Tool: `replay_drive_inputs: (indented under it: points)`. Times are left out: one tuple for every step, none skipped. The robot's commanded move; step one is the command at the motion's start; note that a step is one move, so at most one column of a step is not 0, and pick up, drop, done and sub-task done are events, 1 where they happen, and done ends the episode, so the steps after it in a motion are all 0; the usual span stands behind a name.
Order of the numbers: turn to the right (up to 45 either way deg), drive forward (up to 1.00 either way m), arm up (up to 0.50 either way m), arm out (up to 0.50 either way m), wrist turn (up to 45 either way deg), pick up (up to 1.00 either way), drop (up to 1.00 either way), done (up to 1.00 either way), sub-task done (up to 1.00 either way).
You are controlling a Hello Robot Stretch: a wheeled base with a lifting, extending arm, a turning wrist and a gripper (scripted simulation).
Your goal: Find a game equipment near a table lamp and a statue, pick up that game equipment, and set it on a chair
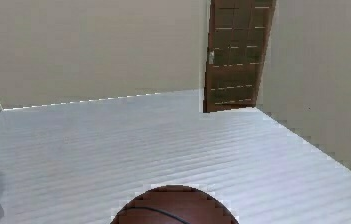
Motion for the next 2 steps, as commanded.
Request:
replay_drive_inputs:
  points:
    - [0.0, 1.00, 0.00, 0.00, 0.0, 0.00, 0.00, 0.00, 0.00]
    - [0.0, 1.00, 0.00, 0.00, 0.0, 0.00, 0.00, 0.00, 0.00]
